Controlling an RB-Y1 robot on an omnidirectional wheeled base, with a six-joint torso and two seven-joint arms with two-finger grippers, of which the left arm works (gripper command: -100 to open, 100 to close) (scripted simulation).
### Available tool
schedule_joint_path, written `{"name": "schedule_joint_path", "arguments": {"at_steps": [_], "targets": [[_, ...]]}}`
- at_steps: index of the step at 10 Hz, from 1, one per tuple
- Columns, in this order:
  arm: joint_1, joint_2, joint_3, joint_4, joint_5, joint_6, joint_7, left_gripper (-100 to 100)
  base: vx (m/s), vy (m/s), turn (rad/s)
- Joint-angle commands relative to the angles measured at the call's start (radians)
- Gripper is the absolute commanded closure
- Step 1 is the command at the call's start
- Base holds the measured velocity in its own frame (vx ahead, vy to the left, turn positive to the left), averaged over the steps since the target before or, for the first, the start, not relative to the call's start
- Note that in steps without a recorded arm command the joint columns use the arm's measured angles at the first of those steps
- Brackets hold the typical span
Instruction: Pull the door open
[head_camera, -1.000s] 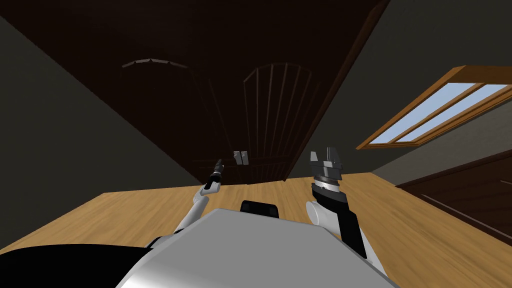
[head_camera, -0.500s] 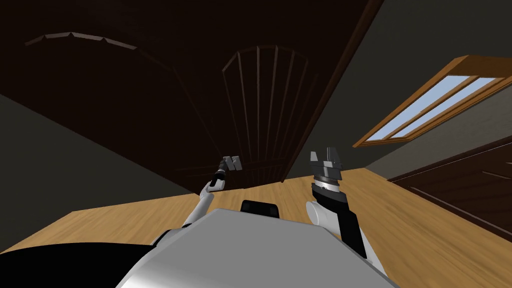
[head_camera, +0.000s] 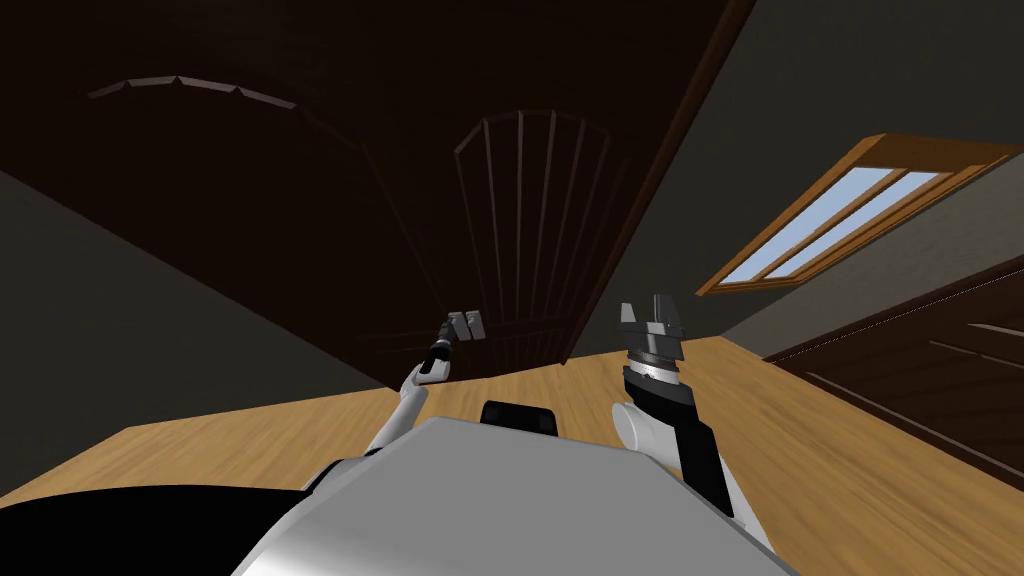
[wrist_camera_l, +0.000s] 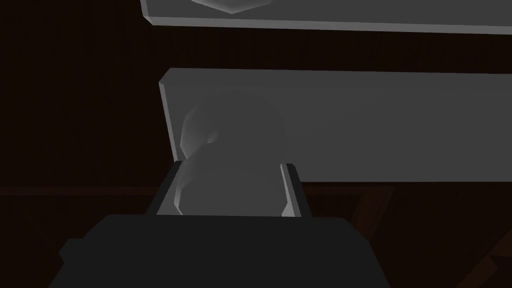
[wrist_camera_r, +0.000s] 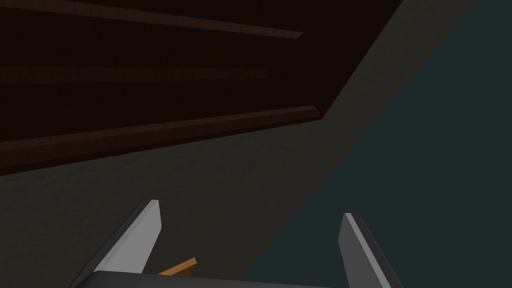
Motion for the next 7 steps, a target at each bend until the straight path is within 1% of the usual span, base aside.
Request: {"name": "schedule_joint_path", "arguments": {"at_steps": [1, 2, 3, 4, 7], "targets": [[0.022, 0.02, 0.022, 0.007, 0.005, 0.002, 0.003, 100, -0.118, 0.065, 0.123], [0.022, 0.02, 0.022, 0.007, 0.005, 0.002, 0.003, 100, -0.179, 0.13, 0.136], [0.034, 0.033, 0.031, 0.011, 0.007, 0.002, 0.006, 100, -0.2, 0.116, 0.104], [0.027, 0.028, 0.016, 0.004, 0.007, 0.002, 0.01, -100, -0.192, -0.012, -0.005], [0.033, 0.024, -0.008, -0.016, 0.006, 0.005, 0.021, -100, -0.197, -0.054, -0.037]]}}
